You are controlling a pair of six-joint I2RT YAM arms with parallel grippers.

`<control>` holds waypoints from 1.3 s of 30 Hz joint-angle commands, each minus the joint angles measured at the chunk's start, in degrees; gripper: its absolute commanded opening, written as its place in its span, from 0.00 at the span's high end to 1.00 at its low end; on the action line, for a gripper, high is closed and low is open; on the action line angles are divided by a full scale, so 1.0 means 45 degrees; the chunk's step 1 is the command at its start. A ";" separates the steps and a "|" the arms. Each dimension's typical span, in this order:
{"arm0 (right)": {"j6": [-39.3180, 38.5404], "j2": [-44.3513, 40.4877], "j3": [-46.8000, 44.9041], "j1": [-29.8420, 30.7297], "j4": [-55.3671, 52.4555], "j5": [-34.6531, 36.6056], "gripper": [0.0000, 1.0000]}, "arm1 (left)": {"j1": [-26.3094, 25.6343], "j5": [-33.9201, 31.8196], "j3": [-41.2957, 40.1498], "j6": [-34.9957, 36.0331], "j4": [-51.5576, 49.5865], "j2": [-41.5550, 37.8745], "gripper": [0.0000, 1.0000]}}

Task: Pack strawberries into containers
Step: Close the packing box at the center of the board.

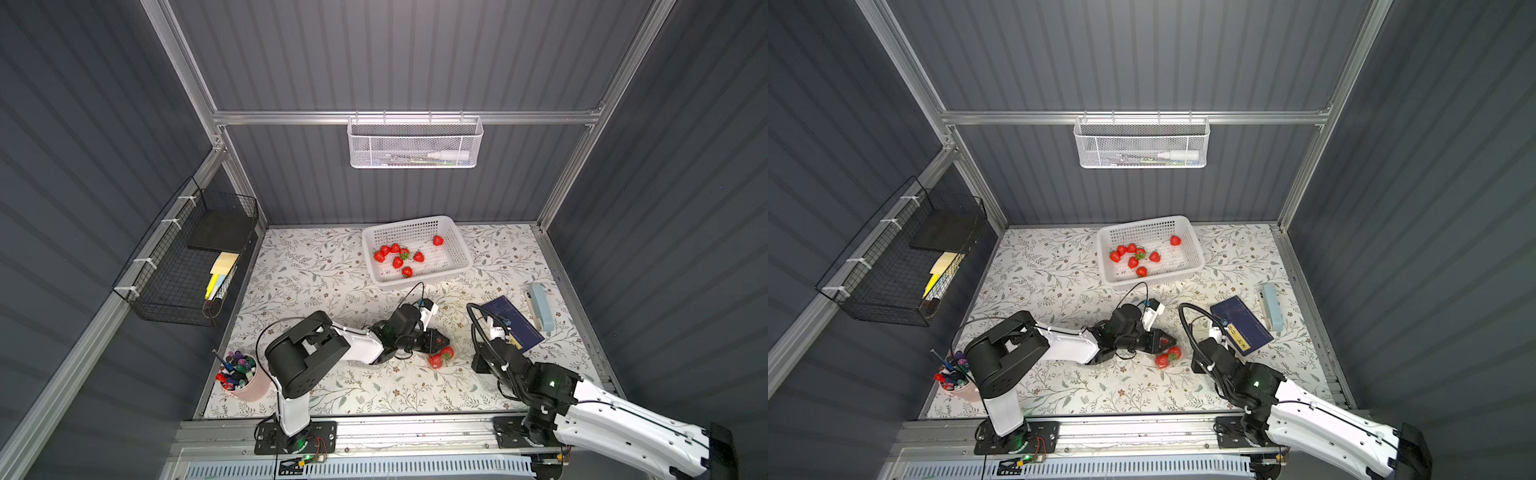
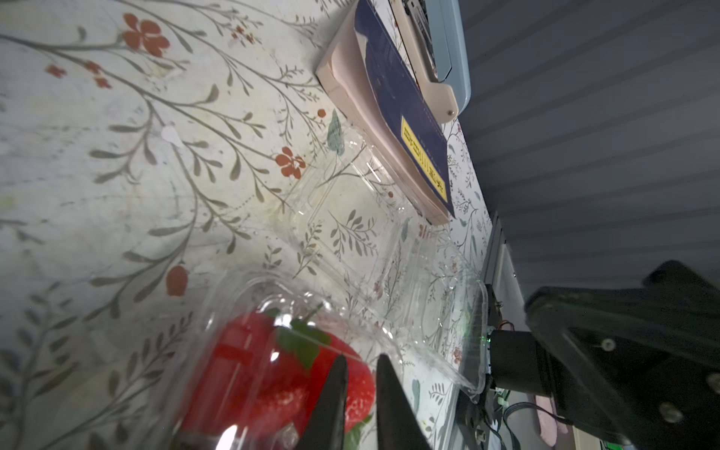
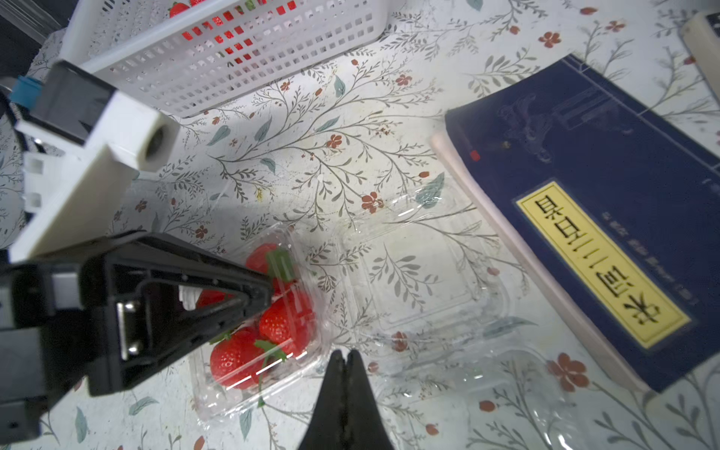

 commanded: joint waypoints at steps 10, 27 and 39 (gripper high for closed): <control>-0.0719 0.3223 0.0203 -0.0085 0.3701 -0.3701 1.00 | -0.0140 -0.0374 0.0145 0.0752 -0.1099 0.0113 0.83; -0.0930 0.4953 -0.0277 -0.0110 0.4856 -0.5409 1.00 | 0.0167 -0.0914 0.0676 0.0962 -0.1873 -0.0027 0.84; -0.0583 0.4996 -0.0889 -0.0775 0.5064 -0.5788 1.00 | 0.1015 -0.2809 0.0067 -0.0071 -0.2949 -0.1460 0.77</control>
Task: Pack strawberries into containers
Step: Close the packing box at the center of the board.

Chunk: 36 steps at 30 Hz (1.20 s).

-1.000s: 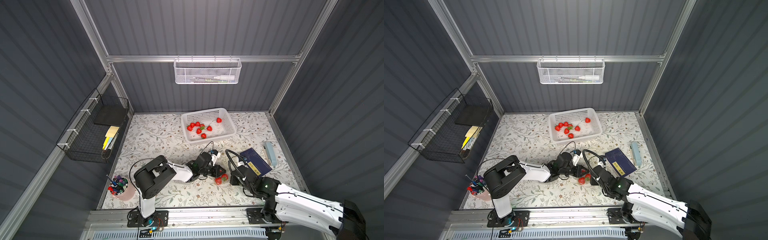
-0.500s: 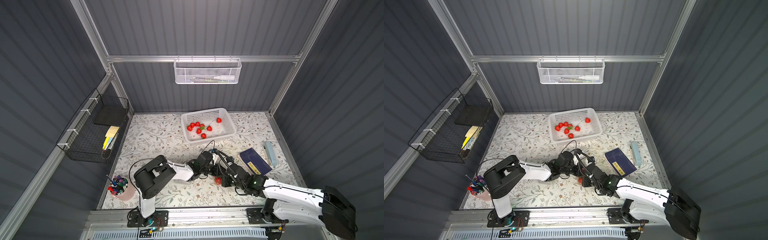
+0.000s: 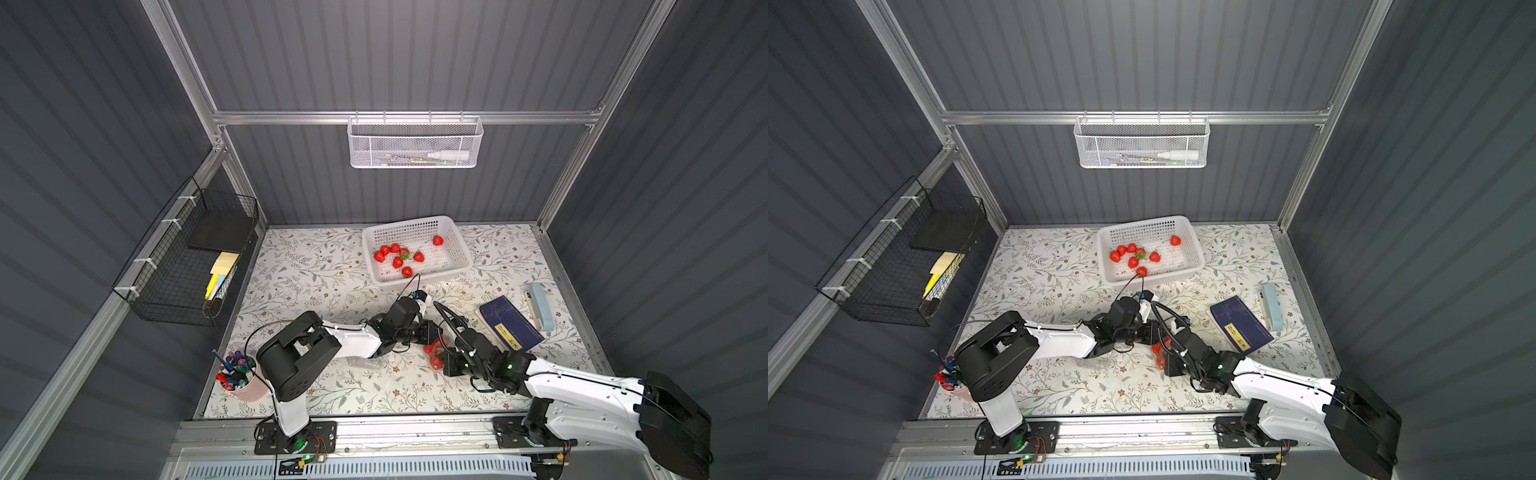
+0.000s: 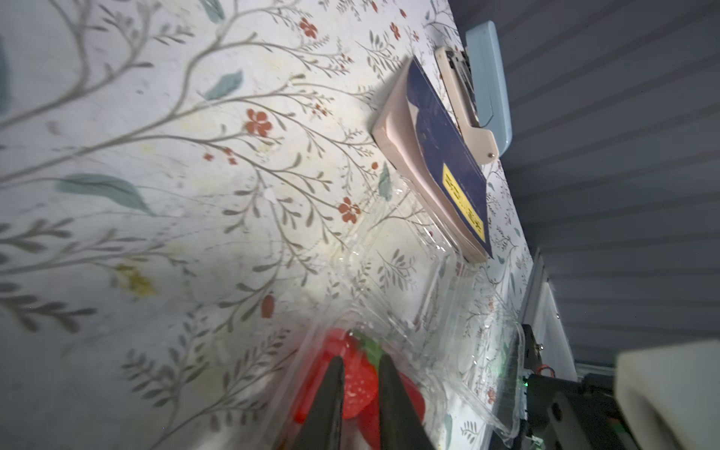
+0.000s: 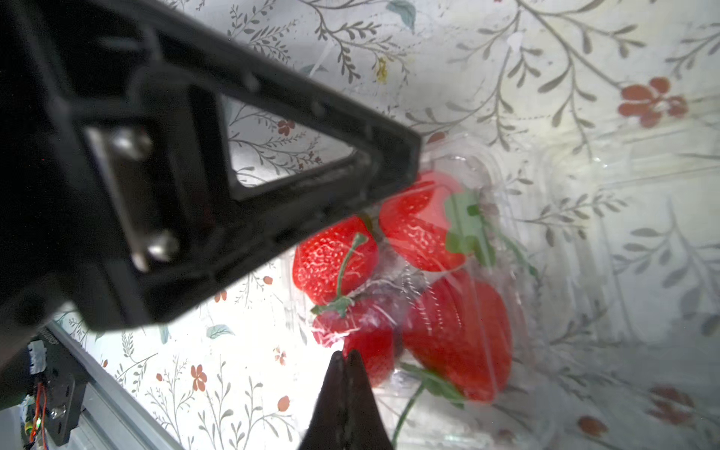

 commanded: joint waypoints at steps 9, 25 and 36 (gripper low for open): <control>0.0202 0.0616 -0.0289 -0.0935 0.0342 -0.0860 1.00 | 0.0211 -0.2653 -0.1935 -0.1546 -0.1429 -0.3234 0.48; 0.0283 0.0079 -0.0663 -0.1141 0.0398 -0.1044 1.00 | -0.2753 -0.0991 -0.3188 -0.2433 0.0432 -0.2951 0.34; 0.0363 0.0506 -0.0796 -0.1391 0.0677 -0.1110 1.00 | -0.3138 -0.0724 -0.3350 -0.3064 0.1574 -0.2024 0.29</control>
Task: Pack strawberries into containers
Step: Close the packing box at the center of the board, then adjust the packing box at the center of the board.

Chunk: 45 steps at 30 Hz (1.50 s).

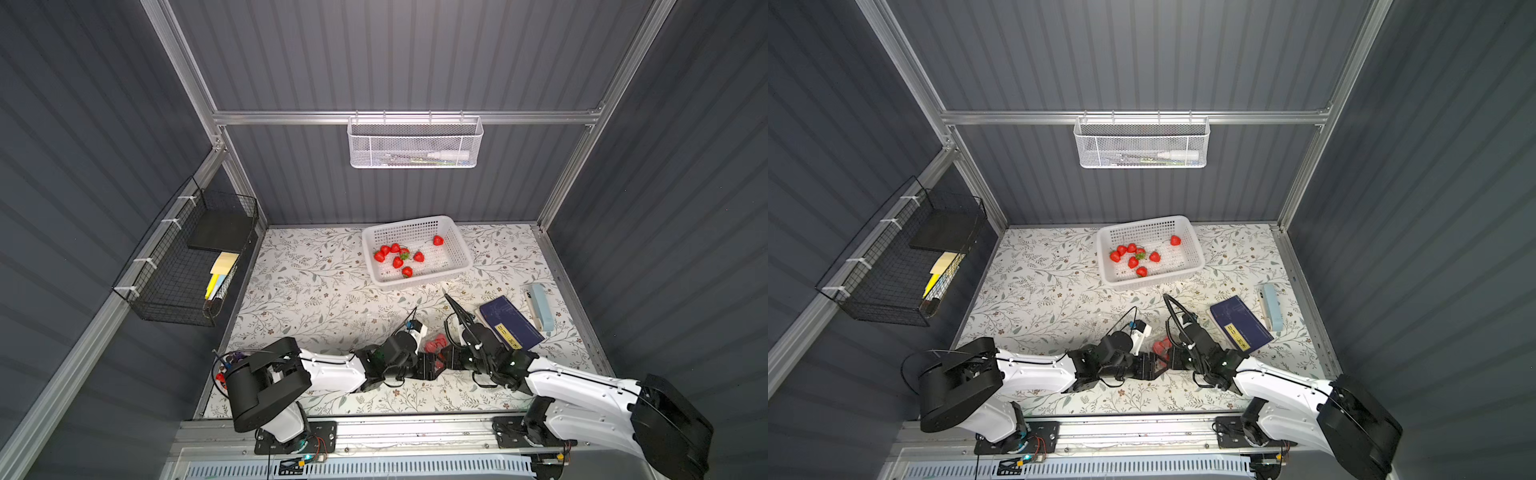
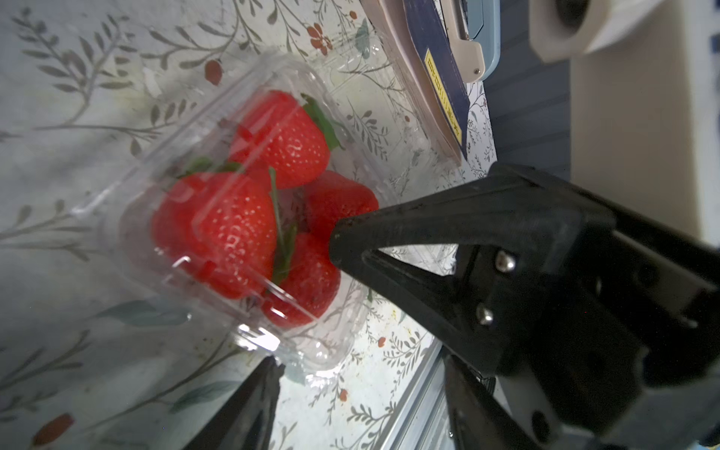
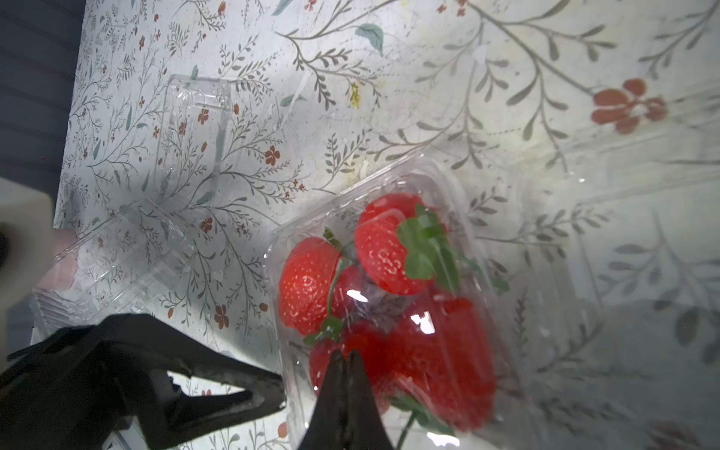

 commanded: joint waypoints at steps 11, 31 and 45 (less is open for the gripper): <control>0.0440 0.0263 -0.0515 -0.0358 -0.0363 -0.0312 1.00 | -0.0152 0.0363 0.0544 0.0133 0.0766 0.1402 0.32; -0.0829 -0.1437 0.0842 -0.2292 -0.3080 0.1305 1.00 | 0.1116 0.0341 0.0761 0.0892 -0.0848 0.1118 0.42; -0.0709 0.1057 0.1539 -0.2733 -0.2288 0.0602 1.00 | 0.2579 0.0789 0.2483 0.2493 -0.1810 0.2073 0.43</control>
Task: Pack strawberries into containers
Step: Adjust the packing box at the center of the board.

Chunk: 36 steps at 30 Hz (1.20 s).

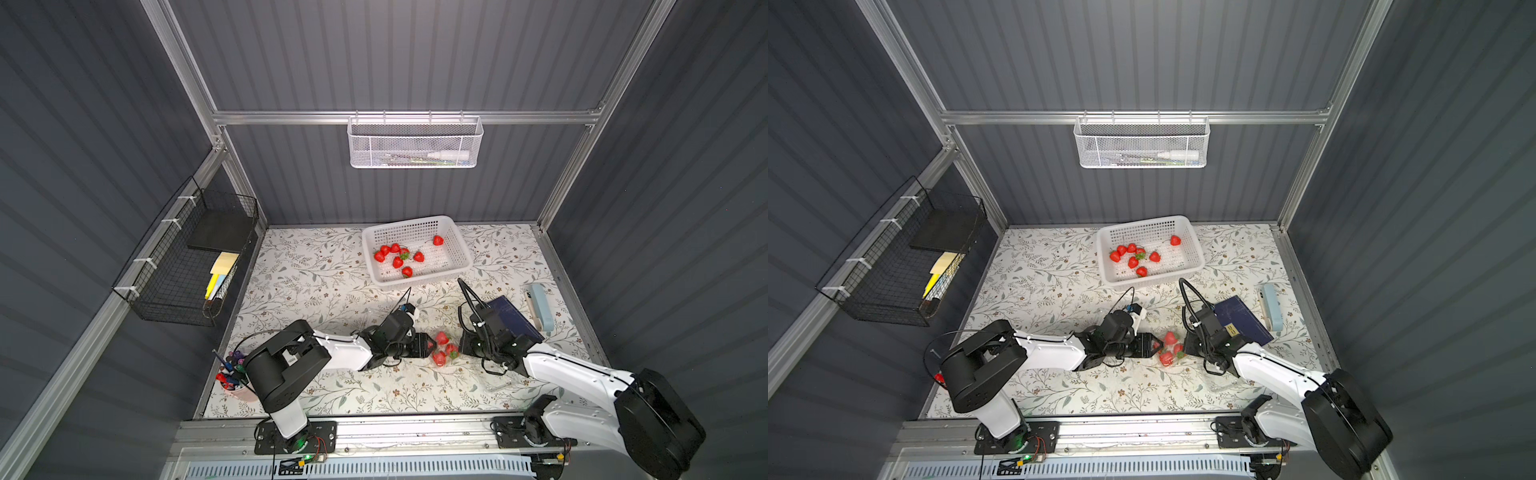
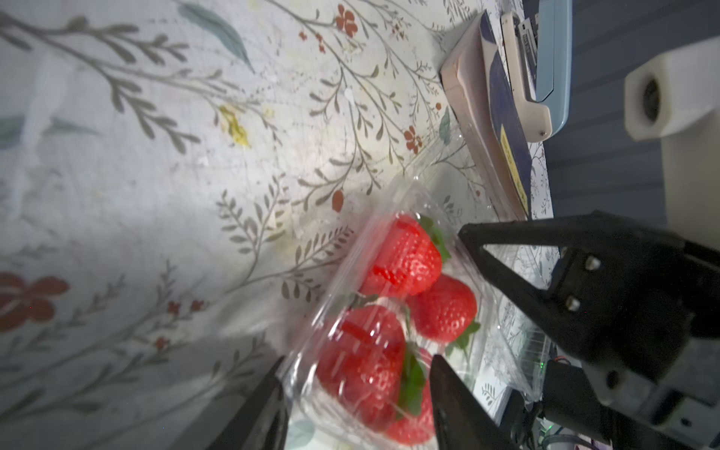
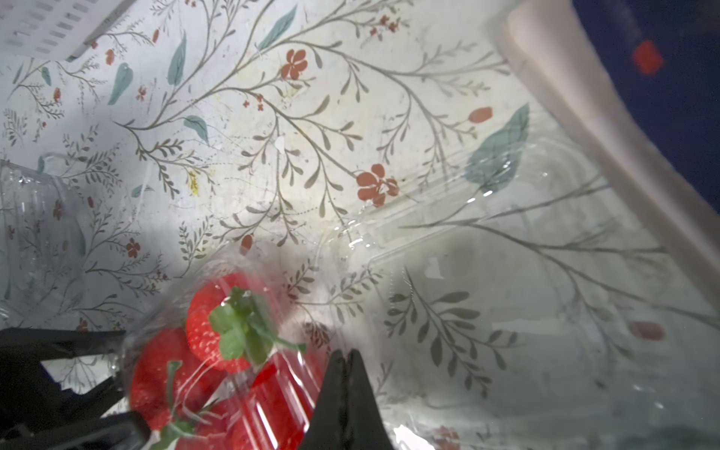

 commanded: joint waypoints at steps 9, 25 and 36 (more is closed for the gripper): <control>0.0394 0.0226 0.0557 -0.0026 0.0110 -0.1447 1.00 | 0.1104 0.0954 0.2107 0.1540 -0.0925 0.1164 0.43; -0.0265 -0.1135 0.0906 -0.0024 -0.1359 -0.0817 1.00 | 0.2395 -0.1896 0.2482 0.2371 -0.3824 -0.1697 0.42; -0.0979 0.0750 0.2604 -0.0138 -0.0881 -0.0200 1.00 | -0.0325 -0.2713 0.0243 -0.0344 -0.6003 -0.4709 0.57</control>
